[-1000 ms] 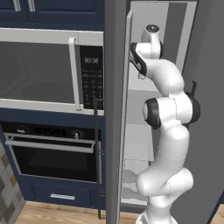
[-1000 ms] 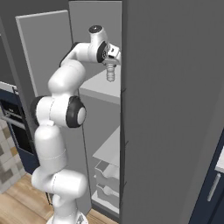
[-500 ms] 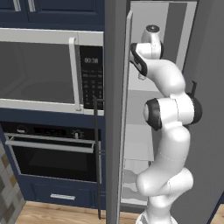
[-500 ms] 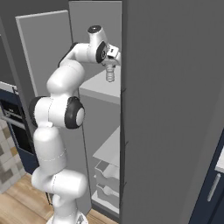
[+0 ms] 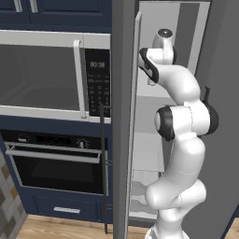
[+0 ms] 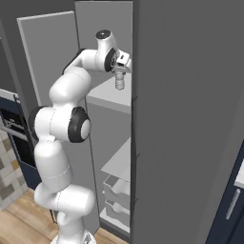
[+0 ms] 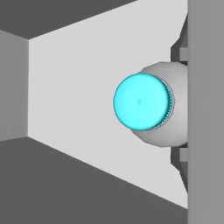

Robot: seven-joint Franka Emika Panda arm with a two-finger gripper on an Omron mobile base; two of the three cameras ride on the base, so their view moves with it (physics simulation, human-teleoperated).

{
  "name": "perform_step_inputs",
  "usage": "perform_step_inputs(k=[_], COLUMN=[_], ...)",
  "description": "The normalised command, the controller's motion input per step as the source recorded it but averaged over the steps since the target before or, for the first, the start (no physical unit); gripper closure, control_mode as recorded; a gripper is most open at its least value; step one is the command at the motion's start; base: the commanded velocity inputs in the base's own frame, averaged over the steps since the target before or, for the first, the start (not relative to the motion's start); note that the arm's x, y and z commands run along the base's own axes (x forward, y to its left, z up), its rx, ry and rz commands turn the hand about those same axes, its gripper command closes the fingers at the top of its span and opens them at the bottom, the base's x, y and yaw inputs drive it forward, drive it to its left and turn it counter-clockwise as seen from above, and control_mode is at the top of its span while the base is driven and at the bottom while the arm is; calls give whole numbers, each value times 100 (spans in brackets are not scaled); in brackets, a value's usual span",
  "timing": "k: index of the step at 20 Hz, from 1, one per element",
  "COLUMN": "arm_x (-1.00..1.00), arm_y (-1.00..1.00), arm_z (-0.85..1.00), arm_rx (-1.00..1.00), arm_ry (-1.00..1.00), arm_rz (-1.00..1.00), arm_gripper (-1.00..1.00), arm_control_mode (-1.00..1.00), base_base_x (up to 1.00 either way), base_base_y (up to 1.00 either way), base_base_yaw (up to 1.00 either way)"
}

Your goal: Take the bottled waters from the counter and place them in the freezer to freeze. Close the freezer door after placing the bottles.

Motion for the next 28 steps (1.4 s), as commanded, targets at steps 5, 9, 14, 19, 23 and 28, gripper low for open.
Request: perform_step_inputs(k=[5,9,14,19,23,28], arm_x=[0,0,0,-1,-25,-45], arm_y=[0,0,4,1,0,9], arm_z=[-23,0,0,0,-1,-1], arm_rx=[2,0,-1,-2,-4,-4], arm_ry=[0,0,0,-10,-25,-25], arm_rz=[1,0,0,0,0,0], arm_gripper=[-100,-100,-100,-100,-100,-100], arm_control_mode=[-100,-100,-100,-100,-100,-100], base_base_x=[0,0,0,0,0,0], base_base_y=[0,0,0,0,0,0], base_base_yaw=[0,0,0,0,0,0])
